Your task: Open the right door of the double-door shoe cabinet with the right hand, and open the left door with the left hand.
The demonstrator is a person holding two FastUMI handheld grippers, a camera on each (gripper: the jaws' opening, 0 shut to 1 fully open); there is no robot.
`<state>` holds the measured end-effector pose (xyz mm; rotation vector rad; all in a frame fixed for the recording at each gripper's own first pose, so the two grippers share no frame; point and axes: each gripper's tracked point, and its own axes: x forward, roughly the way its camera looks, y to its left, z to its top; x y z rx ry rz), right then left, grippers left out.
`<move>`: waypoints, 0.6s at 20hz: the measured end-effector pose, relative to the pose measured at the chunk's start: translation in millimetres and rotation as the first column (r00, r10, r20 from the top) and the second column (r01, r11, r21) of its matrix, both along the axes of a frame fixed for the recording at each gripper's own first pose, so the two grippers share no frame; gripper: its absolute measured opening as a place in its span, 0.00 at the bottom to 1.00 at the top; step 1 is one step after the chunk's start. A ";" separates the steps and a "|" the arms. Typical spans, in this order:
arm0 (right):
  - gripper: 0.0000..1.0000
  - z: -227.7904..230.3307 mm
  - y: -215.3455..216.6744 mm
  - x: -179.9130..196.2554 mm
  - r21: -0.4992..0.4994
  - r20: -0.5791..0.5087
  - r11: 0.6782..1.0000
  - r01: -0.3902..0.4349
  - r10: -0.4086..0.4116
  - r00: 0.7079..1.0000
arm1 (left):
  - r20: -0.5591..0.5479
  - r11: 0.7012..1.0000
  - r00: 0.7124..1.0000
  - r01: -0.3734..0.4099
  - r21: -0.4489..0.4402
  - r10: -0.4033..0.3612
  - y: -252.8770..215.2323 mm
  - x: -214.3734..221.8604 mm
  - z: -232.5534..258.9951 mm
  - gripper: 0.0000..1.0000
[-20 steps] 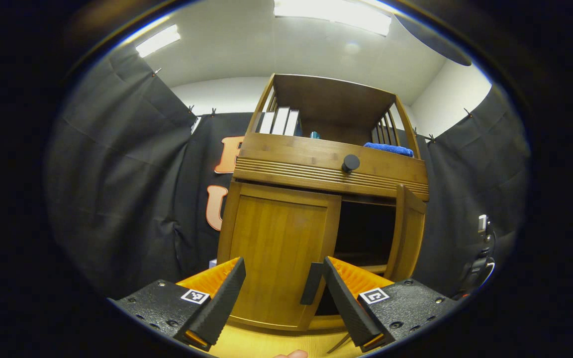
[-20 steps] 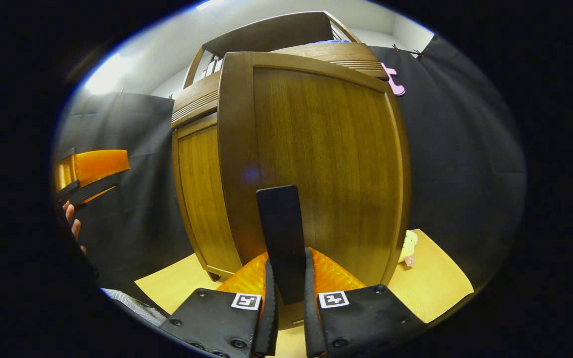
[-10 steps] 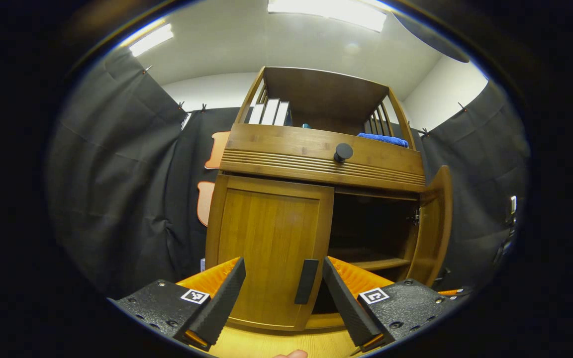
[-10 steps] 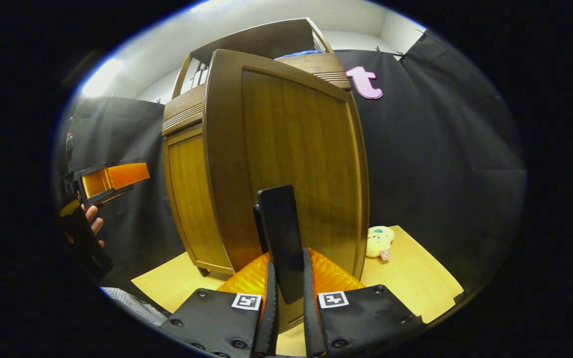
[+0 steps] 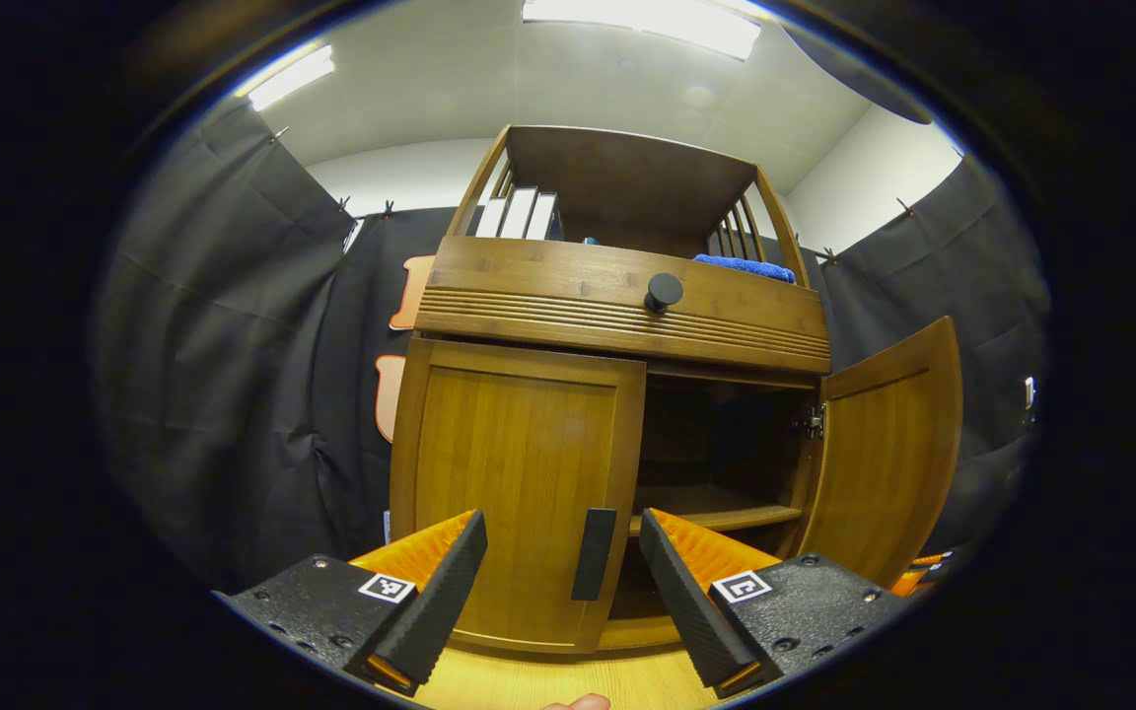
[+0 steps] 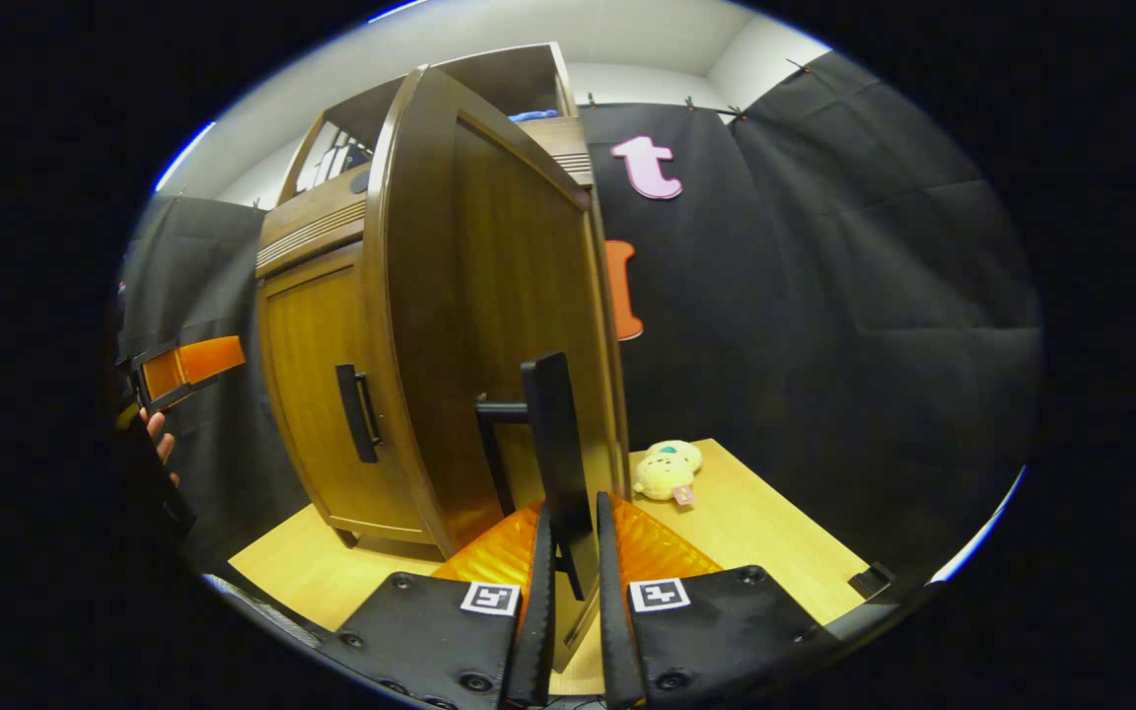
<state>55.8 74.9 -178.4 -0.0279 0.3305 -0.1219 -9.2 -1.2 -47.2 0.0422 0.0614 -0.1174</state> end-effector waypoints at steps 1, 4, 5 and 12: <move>0.16 -0.6 -10.1 2.8 -0.020 0.004 0.999 0.039 -0.039 0.999 | -0.004 1.000 1.000 0.006 0.003 -0.006 -1.3 -0.7 -1.2 0.92; 0.09 4.2 -20.7 2.0 -0.077 0.001 0.997 0.000 0.001 1.000 | -0.008 1.000 1.000 0.018 0.012 -0.018 -4.2 -1.4 -3.7 0.92; 0.10 4.5 -23.1 0.5 -0.075 0.000 0.997 -0.012 0.012 1.000 | -0.006 1.000 1.000 0.021 0.014 -0.021 -4.8 -1.8 -2.8 0.92; 0.10 5.9 -42.3 0.7 -0.045 -0.013 0.995 -0.090 0.089 0.996 | 0.001 1.000 1.000 0.014 0.021 -0.014 -0.9 -3.0 -1.6 0.92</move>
